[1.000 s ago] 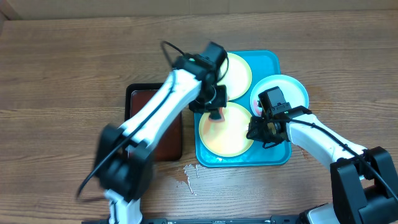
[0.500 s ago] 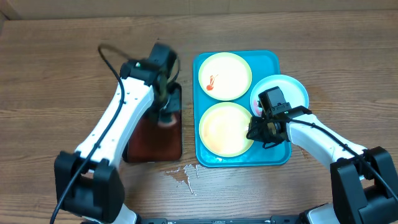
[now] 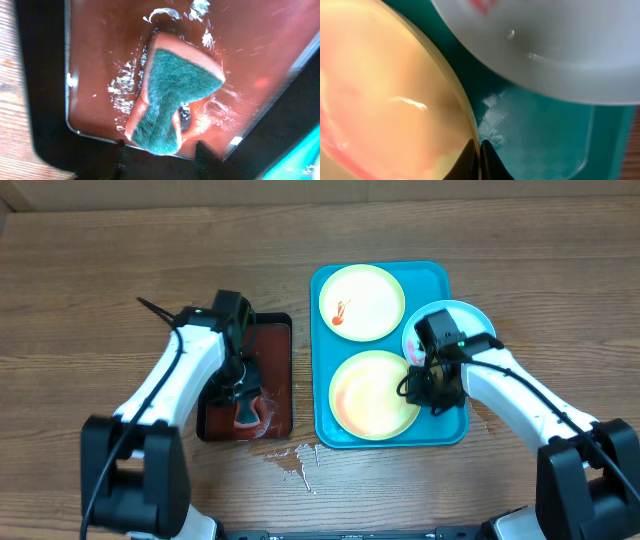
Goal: Clean dirty plates on tray and stack at the side
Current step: 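Return the sponge to the basin with the left gripper, then lift the yellow plate with the right gripper and tilt it over the basin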
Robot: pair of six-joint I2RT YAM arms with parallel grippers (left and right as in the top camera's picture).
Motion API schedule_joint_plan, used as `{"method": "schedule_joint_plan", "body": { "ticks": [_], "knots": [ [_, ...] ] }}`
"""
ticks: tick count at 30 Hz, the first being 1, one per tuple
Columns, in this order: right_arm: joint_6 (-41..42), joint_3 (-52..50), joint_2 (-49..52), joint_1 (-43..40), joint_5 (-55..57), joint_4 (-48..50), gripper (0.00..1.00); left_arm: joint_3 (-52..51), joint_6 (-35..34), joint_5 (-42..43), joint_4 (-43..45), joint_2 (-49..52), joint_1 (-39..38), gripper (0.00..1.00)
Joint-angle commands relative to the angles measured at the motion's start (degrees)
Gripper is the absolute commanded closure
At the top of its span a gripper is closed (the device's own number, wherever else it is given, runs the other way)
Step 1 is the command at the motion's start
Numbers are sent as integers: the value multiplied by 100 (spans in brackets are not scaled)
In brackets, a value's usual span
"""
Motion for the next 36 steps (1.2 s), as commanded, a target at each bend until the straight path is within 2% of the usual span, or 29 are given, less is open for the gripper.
{"method": "schedule_joint_plan", "body": {
  "ticks": [1, 3, 8, 12, 13, 16, 20, 23, 32, 36],
  "knots": [
    [-461, 977, -160, 275, 778, -457, 96, 393, 138, 197, -46, -734, 210, 39],
    [-507, 1362, -160, 400, 953, -671, 96, 461, 157, 245, -111, -988, 337, 32],
    [-761, 2216, -160, 774, 975, -682, 96, 643, 308, 638, -326, -1593, 817, 26],
    [-758, 2452, -160, 1222, 979, -127, 96, 879, 463, 1344, -433, -2055, 1397, 18],
    [-754, 2448, -127, 1497, 1084, 227, 96, 970, 573, 1764, -431, -2253, 1646, 16],
    [-732, 2448, 55, 2057, 1676, 743, 96, 1099, 693, 2214, -452, -2555, 1943, 12],
    [-708, 2448, 426, 2568, 2291, 1130, 96, 1110, 807, 2140, -551, -2761, 1974, 11],
    [-706, 2448, 664, 2863, 2806, 1303, 96, 1110, 935, 2068, -614, -2793, 1974, 0],
    [-715, 2498, 636, 3633, 5283, 1528, 96, 1097, 929, 1305, -863, -2771, 1969, 0],
    [-719, 2498, 494, 3799, 5637, 1528, 96, 1097, 925, 1309, -852, -2771, 1969, 0]
  ]
}}
